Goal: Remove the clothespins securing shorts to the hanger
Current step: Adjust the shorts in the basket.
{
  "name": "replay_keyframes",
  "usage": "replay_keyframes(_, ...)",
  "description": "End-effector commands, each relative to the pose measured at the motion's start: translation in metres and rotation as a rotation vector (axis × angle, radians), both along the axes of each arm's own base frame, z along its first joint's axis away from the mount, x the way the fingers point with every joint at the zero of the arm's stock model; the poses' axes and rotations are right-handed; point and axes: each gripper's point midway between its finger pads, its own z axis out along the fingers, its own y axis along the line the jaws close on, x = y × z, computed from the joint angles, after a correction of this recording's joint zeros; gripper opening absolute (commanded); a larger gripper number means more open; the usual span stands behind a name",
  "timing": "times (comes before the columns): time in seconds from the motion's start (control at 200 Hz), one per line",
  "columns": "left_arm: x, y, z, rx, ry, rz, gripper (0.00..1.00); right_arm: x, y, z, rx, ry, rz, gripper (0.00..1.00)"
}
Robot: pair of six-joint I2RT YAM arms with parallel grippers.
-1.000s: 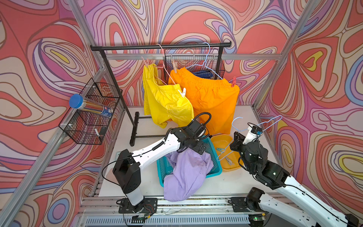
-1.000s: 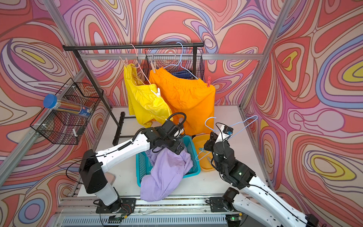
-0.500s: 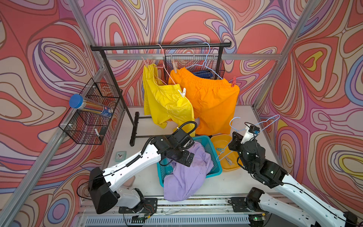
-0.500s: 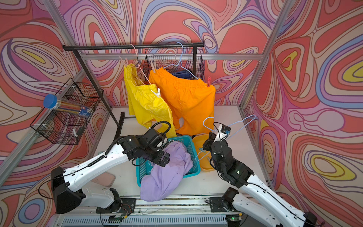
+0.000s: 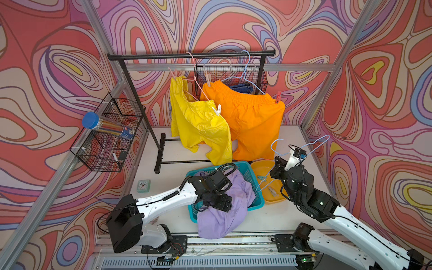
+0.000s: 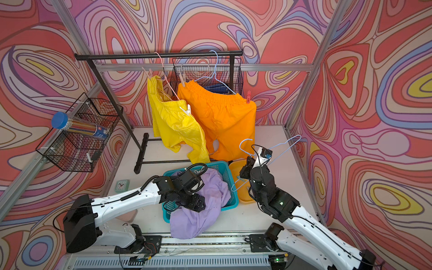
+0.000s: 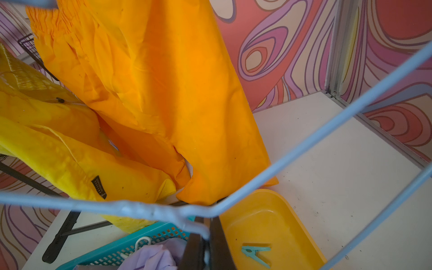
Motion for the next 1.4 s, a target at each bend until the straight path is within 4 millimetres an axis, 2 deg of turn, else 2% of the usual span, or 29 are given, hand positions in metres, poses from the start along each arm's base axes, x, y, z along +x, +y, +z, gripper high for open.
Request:
replay_keyframes(0.0,0.009,-0.009,0.008,-0.043,-0.031,0.037,0.26,-0.004,-0.002,0.008,0.013,-0.023,0.004,0.00)
replay_keyframes(0.03,0.011,-0.007,0.010,-0.035,-0.041,0.041,0.18,-0.004,-0.003,0.008,0.016,-0.024,0.004,0.00)
replay_keyframes(0.075,0.012,-0.005,0.015,-0.027,-0.056,0.043,0.10,-0.005,-0.004,0.008,0.018,-0.025,0.002,0.00)
replay_keyframes(0.215,0.021,0.003,0.034,0.015,-0.119,0.037,0.00,-0.007,-0.006,0.006,0.021,-0.024,0.000,0.00)
replay_keyframes(0.336,0.038,0.010,0.059,0.066,-0.203,0.028,0.00,-0.007,-0.006,0.006,0.024,-0.024,0.002,0.00)
replay_keyframes(0.466,0.064,0.013,0.086,0.058,-0.278,0.032,0.00,-0.008,-0.006,0.006,0.029,-0.027,0.005,0.00)
replay_keyframes(0.566,0.088,0.014,0.095,0.061,-0.343,0.013,0.00,-0.009,-0.007,0.007,0.032,-0.028,0.005,0.00)
replay_keyframes(0.651,0.105,0.015,0.087,0.078,-0.362,-0.009,0.00,-0.010,-0.007,0.006,0.035,-0.027,0.006,0.00)
replay_keyframes(0.756,0.115,0.010,0.062,0.109,-0.334,-0.056,0.00,-0.011,-0.008,0.007,0.040,-0.029,0.007,0.00)
replay_keyframes(0.977,0.108,0.007,-0.012,0.162,-0.207,-0.072,0.00,-0.013,-0.009,0.007,0.044,-0.031,0.011,0.00)
replay_keyframes(1.082,0.101,0.011,-0.037,0.172,-0.167,-0.054,0.00,-0.013,-0.009,0.005,0.041,-0.028,0.013,0.00)
replay_keyframes(1.167,0.099,0.015,-0.047,0.186,-0.157,-0.036,0.18,-0.013,-0.007,0.005,0.043,-0.028,0.020,0.00)
replay_keyframes(1.237,0.099,0.018,-0.049,0.201,-0.153,-0.027,0.39,-0.013,-0.006,0.007,0.047,-0.033,0.028,0.00)
replay_keyframes(1.297,0.098,0.016,-0.043,0.186,-0.153,-0.034,0.59,-0.013,-0.005,0.008,0.048,-0.035,0.034,0.00)
replay_keyframes(1.372,0.098,0.011,-0.026,0.146,-0.168,-0.035,0.75,-0.013,-0.004,0.011,0.047,-0.037,0.036,0.00)
replay_keyframes(1.397,0.099,0.009,-0.019,0.132,-0.178,-0.035,0.83,-0.013,-0.005,0.012,0.048,-0.038,0.035,0.00)
